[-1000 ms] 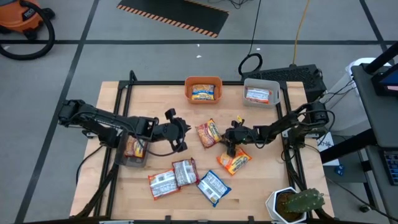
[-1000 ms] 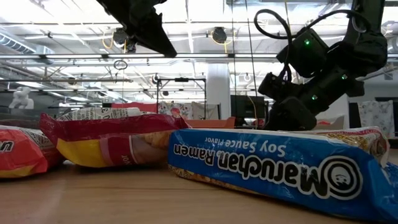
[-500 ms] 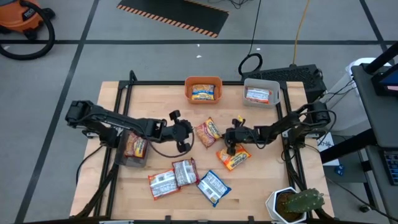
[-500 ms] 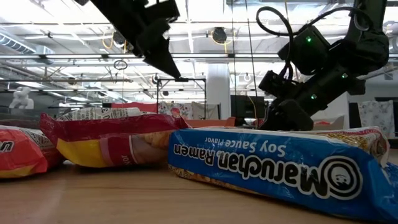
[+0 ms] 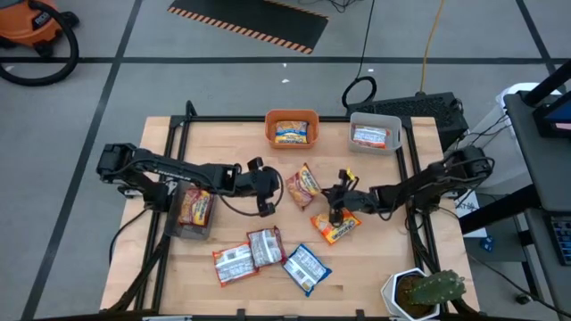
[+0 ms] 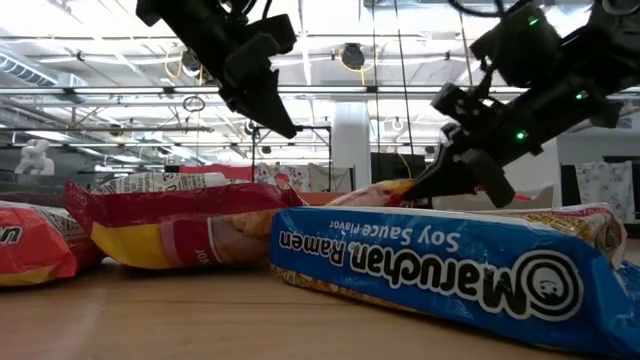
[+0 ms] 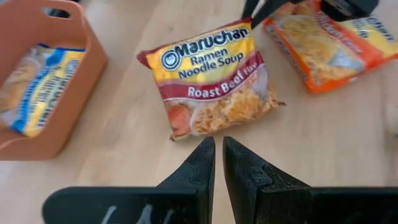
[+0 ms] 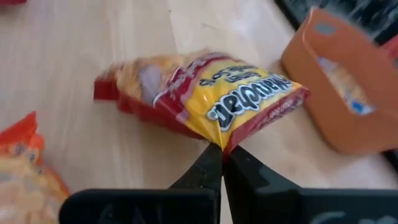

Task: Sort Maruchan noodles
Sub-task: Put the top red noodle pack into the black bin

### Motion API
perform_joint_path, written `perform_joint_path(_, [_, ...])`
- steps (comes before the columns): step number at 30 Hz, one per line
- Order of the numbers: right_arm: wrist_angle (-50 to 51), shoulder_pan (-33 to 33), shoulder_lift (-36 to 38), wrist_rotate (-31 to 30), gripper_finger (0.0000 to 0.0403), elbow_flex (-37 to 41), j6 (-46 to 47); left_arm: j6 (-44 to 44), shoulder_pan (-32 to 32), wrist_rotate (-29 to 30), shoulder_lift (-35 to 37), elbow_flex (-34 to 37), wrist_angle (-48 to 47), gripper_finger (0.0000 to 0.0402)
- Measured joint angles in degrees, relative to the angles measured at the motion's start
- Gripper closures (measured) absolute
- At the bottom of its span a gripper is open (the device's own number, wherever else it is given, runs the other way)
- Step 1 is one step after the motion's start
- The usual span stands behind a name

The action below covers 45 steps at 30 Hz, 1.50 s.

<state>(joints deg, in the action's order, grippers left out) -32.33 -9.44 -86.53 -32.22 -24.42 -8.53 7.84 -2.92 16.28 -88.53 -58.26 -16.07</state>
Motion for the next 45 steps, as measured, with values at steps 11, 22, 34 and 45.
perform_joint_path(11, [-12.7, -6.6, 0.1, -6.2, 0.0403, 0.0, -32.7, -0.1, -0.4, -8.7, 0.0, 0.0, 2.9, 0.0363])
perform_joint_path(22, [-23.0, -7.9, 6.2, -12.9, 0.0403, -0.1, -52.1, -2.9, -1.7, -8.7, 0.0, 0.0, 2.8, 0.0363])
perform_joint_path(34, [-23.2, -6.5, 22.3, -12.7, 0.0403, -0.1, -61.2, -5.3, -2.1, -1.3, 0.0, 0.0, 8.3, 0.0362])
perform_joint_path(45, [-22.6, -4.8, 26.2, -9.5, 0.0403, -0.1, -58.4, -5.1, -2.5, -0.8, 0.0, 0.0, 16.4, 0.0200])
